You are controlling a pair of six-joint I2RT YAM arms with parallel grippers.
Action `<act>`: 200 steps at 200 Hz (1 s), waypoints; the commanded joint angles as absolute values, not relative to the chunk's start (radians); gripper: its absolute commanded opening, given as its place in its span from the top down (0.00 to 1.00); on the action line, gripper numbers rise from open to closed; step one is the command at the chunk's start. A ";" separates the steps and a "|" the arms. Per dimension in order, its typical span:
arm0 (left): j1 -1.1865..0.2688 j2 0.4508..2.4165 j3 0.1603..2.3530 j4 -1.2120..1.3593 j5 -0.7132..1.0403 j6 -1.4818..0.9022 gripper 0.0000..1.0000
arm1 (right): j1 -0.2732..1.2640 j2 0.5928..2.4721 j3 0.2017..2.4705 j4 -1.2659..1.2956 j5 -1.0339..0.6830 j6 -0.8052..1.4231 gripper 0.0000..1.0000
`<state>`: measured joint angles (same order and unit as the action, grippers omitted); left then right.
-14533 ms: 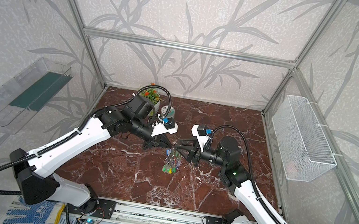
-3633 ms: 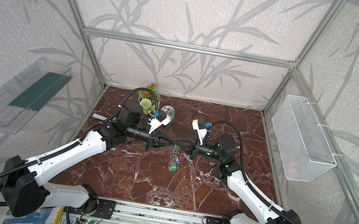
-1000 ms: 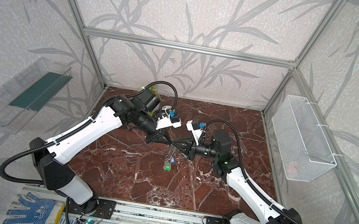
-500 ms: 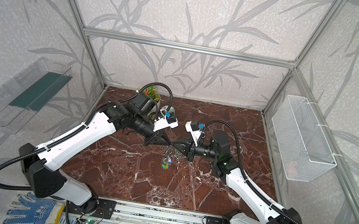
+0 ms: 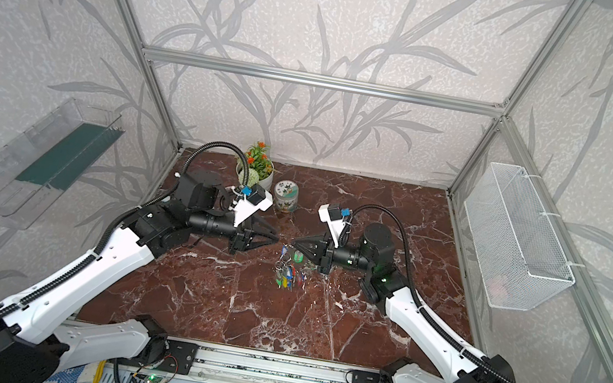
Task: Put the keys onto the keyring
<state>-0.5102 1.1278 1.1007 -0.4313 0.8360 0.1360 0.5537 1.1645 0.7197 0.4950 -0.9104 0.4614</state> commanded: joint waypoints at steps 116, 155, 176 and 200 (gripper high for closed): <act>-0.565 1.180 1.066 -0.262 0.925 0.077 0.66 | 0.554 1.160 0.745 0.652 -0.940 0.528 1.00; -0.584 1.199 1.068 -0.266 0.924 0.076 0.75 | 0.555 1.155 0.743 0.652 -0.939 0.531 1.00; -0.599 1.216 1.072 -0.252 0.921 0.056 0.77 | 0.553 1.155 0.744 0.649 -0.938 0.529 1.00; -0.599 1.208 1.072 -0.256 0.924 0.044 0.73 | 0.551 1.155 0.742 0.650 -0.939 0.529 1.00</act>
<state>-0.5926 1.2083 1.0641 -0.2718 0.9104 0.0593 0.5514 1.1728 0.7197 0.5713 -0.9245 0.5270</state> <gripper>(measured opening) 0.259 0.050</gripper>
